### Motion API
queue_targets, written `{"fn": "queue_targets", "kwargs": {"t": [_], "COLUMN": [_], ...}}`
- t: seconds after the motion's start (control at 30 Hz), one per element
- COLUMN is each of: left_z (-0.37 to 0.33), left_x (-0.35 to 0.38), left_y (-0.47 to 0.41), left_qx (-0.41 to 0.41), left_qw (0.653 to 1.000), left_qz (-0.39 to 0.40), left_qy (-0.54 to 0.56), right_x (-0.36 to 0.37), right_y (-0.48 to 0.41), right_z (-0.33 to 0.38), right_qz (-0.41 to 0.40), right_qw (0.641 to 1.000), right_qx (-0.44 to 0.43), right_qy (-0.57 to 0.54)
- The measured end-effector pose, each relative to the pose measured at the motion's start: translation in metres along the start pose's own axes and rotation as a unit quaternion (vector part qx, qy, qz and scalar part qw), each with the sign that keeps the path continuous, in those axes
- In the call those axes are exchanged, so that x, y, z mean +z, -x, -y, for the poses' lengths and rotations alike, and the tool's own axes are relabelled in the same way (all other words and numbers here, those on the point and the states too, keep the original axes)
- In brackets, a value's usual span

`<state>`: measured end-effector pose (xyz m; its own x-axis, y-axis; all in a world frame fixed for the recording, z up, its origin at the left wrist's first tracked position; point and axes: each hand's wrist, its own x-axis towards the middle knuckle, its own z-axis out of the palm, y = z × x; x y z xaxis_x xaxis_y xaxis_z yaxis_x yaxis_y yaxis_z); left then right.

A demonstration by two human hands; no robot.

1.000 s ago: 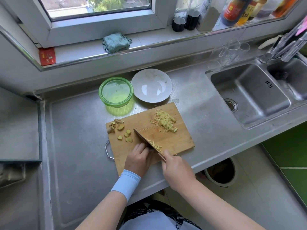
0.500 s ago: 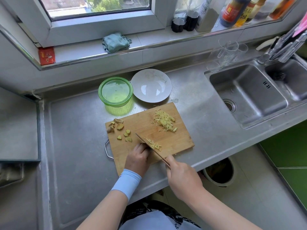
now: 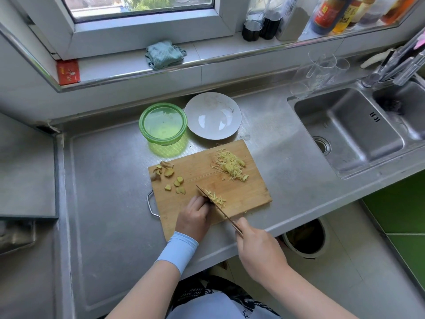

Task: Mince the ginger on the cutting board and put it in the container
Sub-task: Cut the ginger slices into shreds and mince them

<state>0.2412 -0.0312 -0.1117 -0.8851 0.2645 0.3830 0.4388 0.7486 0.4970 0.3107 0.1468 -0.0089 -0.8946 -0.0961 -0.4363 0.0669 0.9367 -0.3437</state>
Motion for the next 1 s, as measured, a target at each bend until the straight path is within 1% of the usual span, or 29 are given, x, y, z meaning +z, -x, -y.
{"fn": "queue_targets", "kwargs": {"t": [0.23, 0.37, 0.47, 0.7, 1.0], "left_z": [-0.004, -0.001, -0.001, 0.0, 0.002], "left_x": [-0.001, 0.001, 0.001, -0.003, -0.005], "left_y": [-0.001, 0.0, 0.0, 0.005, 0.001], "left_qx": [-0.004, -0.009, -0.008, -0.01, -0.013], "left_qw": [0.999, 1.0, 1.0, 1.0, 1.0], "left_qz": [-0.03, -0.022, -0.019, -0.012, -0.005], "left_qy": [-0.01, -0.002, 0.002, 0.007, 0.017], "right_x": [0.0, -0.004, -0.003, 0.002, -0.001], "right_y": [-0.032, -0.012, -0.002, -0.031, -0.024], "right_z": [0.017, 0.004, -0.002, 0.015, 0.013], "right_qz": [-0.013, -0.005, -0.005, -0.01, -0.018], "right_qw": [1.0, 1.0, 1.0, 1.0, 0.999], "right_qx": [-0.017, -0.018, -0.014, -0.016, -0.024], "right_qy": [0.0, -0.013, -0.003, -0.002, -0.015]}}
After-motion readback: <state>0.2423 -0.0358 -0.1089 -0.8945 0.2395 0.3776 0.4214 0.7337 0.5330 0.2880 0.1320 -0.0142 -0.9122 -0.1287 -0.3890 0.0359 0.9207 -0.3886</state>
